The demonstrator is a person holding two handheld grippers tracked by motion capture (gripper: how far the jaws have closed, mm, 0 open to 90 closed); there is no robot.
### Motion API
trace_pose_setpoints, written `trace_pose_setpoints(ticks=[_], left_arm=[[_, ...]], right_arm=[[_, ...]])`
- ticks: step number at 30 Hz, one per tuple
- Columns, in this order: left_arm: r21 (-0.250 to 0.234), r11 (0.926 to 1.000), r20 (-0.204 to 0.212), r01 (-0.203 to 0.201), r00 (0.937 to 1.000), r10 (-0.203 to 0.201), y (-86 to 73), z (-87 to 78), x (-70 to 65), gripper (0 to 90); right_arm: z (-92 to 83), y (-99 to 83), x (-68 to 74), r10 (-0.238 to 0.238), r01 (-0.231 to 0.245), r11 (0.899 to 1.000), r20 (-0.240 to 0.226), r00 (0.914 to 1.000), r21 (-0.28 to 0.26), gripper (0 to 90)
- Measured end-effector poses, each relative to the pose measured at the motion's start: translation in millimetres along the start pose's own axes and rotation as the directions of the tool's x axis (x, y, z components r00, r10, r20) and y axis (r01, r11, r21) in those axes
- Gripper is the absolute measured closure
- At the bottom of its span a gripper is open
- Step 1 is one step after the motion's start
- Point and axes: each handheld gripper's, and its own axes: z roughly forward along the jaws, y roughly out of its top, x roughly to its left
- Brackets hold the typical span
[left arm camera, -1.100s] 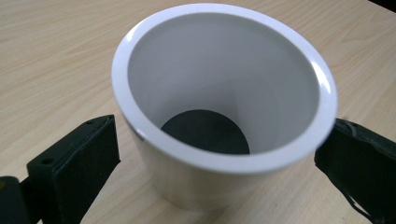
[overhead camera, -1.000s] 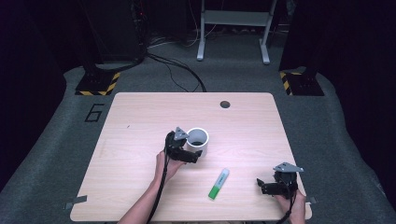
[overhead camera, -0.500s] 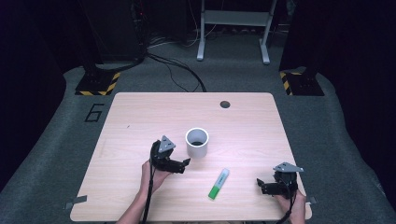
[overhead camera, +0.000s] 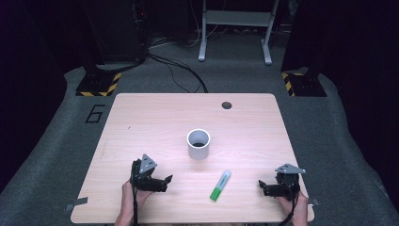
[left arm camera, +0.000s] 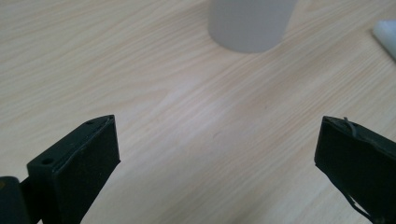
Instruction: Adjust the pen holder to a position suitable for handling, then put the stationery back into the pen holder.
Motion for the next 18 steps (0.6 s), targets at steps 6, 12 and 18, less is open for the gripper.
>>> trace_pose_setpoints(ticks=[6,12,18], left_arm=[[0.031,0.9974,-0.024,0.065,0.9977,-0.064,-26.1,-13.6,13.8,0.1],[0.014,0.9931,-0.058,0.117,0.9916,-0.116,-41.3,-18.8,22.6,0.2],[0.037,0.9918,-0.059,0.122,0.9911,-0.120,-44.9,-14.9,23.5,0.1]], right_arm=[[0.0,0.0,0.0,0.000,0.000,1.000,0.000,1.0000,0.000,0.0],[0.4,0.4,0.4,-0.001,0.001,1.000,-0.002,1.0000,0.004,0.0],[0.1,0.1,1.4,0.010,-0.010,1.000,0.012,0.9999,0.002,0.0]])
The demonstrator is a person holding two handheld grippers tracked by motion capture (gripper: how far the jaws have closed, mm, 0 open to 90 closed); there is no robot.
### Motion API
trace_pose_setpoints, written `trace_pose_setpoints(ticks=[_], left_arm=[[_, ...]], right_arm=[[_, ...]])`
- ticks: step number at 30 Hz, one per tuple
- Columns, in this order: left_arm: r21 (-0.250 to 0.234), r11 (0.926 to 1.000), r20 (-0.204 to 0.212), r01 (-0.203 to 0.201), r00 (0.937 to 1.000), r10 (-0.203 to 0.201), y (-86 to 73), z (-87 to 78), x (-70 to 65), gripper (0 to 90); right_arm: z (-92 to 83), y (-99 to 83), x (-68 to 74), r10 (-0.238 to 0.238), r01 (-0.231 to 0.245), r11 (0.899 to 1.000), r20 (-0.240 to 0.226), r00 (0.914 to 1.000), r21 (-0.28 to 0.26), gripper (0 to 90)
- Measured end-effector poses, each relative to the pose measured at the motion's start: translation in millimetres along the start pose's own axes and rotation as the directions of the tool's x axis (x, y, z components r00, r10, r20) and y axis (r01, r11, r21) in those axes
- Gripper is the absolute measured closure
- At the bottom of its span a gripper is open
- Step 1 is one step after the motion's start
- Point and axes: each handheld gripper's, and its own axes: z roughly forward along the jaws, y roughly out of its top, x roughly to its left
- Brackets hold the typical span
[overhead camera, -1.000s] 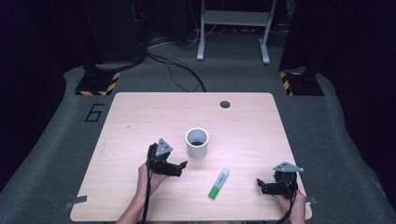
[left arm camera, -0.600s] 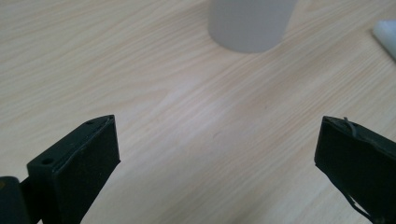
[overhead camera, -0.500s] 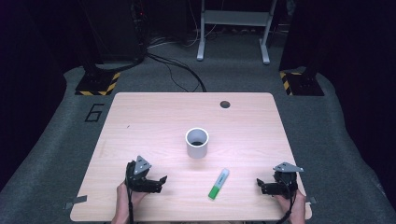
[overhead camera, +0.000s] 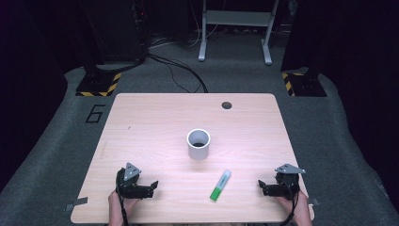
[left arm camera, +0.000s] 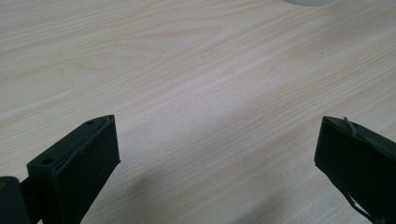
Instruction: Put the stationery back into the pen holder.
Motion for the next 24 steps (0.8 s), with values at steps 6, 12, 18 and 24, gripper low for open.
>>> trace_pose_setpoints(ticks=[6,12,18,24], left_arm=[[0.020,0.9998,-0.011,0.000,0.9999,0.000,-6.5,5.8,-8.3,0.1],[0.040,0.9986,-0.035,-0.036,0.9987,0.037,-7.4,9.0,-17.7,0.1],[0.078,0.9956,-0.021,-0.052,0.9983,0.054,-6.6,10.3,-20.5,0.0],[0.087,0.9949,-0.012,-0.052,0.9985,0.053,-6.2,9.8,-20.0,0.0]], right_arm=[[-1.4,2.9,2.1,0.036,-0.037,0.998,0.032,0.9988,0.041,0.0],[-4.7,3.0,8.7,0.107,-0.108,0.994,0.052,0.9929,0.024,0.0],[-16.4,10.6,28.7,0.121,-0.120,0.993,0.015,0.9926,-0.019,0.0],[-24.6,24.5,57.2,0.106,-0.106,0.994,-0.026,0.9941,-0.021,0.0]])
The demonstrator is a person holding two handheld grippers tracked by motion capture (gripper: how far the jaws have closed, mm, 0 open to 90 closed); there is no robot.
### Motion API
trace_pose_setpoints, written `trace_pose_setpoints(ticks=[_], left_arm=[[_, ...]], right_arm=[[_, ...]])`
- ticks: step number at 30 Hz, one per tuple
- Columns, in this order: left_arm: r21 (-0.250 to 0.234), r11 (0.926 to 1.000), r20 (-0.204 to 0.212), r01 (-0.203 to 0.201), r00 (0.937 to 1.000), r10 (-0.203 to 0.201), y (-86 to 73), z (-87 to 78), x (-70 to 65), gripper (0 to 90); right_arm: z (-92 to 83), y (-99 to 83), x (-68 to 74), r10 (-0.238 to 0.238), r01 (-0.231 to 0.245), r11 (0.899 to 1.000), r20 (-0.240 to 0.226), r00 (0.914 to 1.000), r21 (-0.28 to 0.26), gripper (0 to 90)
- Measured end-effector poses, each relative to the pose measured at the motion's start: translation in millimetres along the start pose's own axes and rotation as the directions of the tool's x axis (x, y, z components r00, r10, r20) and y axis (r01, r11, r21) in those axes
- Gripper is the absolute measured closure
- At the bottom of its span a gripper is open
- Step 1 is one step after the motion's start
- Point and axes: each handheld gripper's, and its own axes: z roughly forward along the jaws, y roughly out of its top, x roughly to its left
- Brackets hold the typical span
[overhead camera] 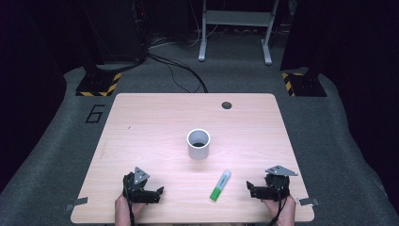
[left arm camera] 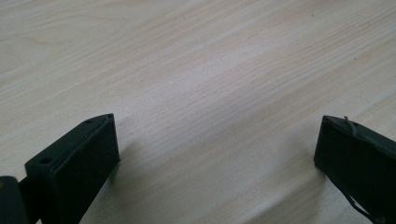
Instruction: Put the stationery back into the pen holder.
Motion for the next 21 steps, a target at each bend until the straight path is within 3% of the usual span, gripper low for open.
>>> trace_pose_setpoints(ticks=[5,13,21], left_arm=[[-0.010,0.9999,-0.006,0.009,0.9999,-0.009,-0.5,0.8,-1.0,0.0],[-0.007,0.9999,-0.005,0.009,1.0000,-0.009,-0.4,0.6,-0.9,0.0],[-0.009,0.9999,-0.006,0.008,1.0000,-0.008,-0.5,0.7,-0.9,0.0]], right_arm=[[2.5,5.8,29.2,-0.021,0.022,1.000,-0.039,0.9990,0.010,0.0],[11.0,4.7,57.8,-0.006,0.008,1.000,-0.077,0.9970,0.030,0.0],[22.9,1.8,88.6,-0.014,0.018,0.999,-0.085,0.9963,0.044,0.0]])
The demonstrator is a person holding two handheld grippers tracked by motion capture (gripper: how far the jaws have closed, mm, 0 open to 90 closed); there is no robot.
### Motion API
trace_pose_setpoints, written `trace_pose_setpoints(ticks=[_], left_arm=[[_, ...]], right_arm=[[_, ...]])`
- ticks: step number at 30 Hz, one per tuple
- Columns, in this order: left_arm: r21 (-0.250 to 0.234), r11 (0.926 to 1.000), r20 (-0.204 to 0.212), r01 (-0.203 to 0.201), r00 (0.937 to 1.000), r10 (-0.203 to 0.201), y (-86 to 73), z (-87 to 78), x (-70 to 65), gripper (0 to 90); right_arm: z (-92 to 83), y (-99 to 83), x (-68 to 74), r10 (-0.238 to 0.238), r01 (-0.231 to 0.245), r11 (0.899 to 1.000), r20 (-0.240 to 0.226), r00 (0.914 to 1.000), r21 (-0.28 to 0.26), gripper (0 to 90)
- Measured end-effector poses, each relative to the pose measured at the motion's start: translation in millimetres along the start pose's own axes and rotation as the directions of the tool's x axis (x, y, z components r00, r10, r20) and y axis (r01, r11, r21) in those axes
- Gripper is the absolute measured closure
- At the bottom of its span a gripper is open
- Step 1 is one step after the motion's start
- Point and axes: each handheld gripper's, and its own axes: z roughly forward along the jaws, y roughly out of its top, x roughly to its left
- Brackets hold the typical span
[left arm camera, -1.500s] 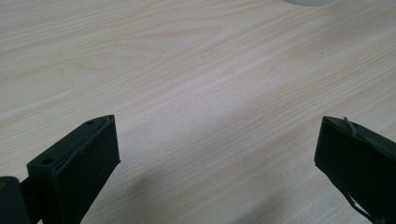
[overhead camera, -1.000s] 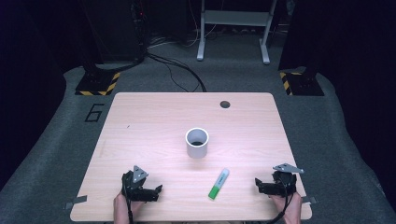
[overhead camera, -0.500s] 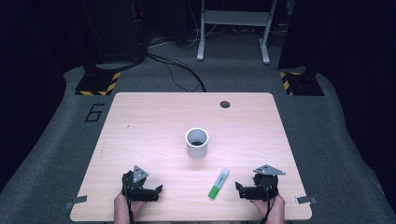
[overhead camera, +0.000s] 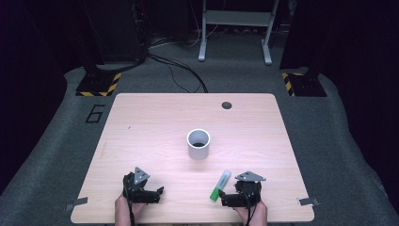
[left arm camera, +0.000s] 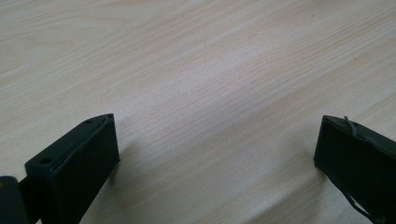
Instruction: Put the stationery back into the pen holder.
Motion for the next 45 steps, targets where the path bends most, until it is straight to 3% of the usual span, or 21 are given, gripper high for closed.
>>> trace_pose_setpoints(ticks=[11,19,28,37,45], left_arm=[[-0.002,1.0000,0.000,0.001,1.0000,-0.001,0.0,0.1,-0.1,0.0],[-0.001,1.0000,0.000,0.001,1.0000,-0.001,0.0,0.1,-0.1,0.0],[-0.001,1.0000,0.000,0.002,1.0000,-0.002,0.0,0.1,-0.1,0.0],[0.003,1.0000,0.004,0.001,1.0000,-0.001,0.1,-0.2,0.1,0.0],[-0.001,1.0000,0.000,0.001,1.0000,-0.001,0.0,0.1,-0.1,0.0]], right_arm=[[22.7,6.0,25.2,-0.011,0.010,1.000,0.049,0.9987,0.029,0.0],[30.0,4.6,34.2,-0.061,0.058,0.997,0.081,0.9949,0.041,4.3],[25.1,2.4,28.8,-0.065,0.061,0.997,0.115,0.9913,0.039,15.6],[14.5,-8.0,19.8,-0.056,0.051,0.998,0.112,0.9922,0.047,29.6],[-1.5,-17.7,22.7,-0.083,0.079,0.996,0.129,0.9881,0.034,40.3]])
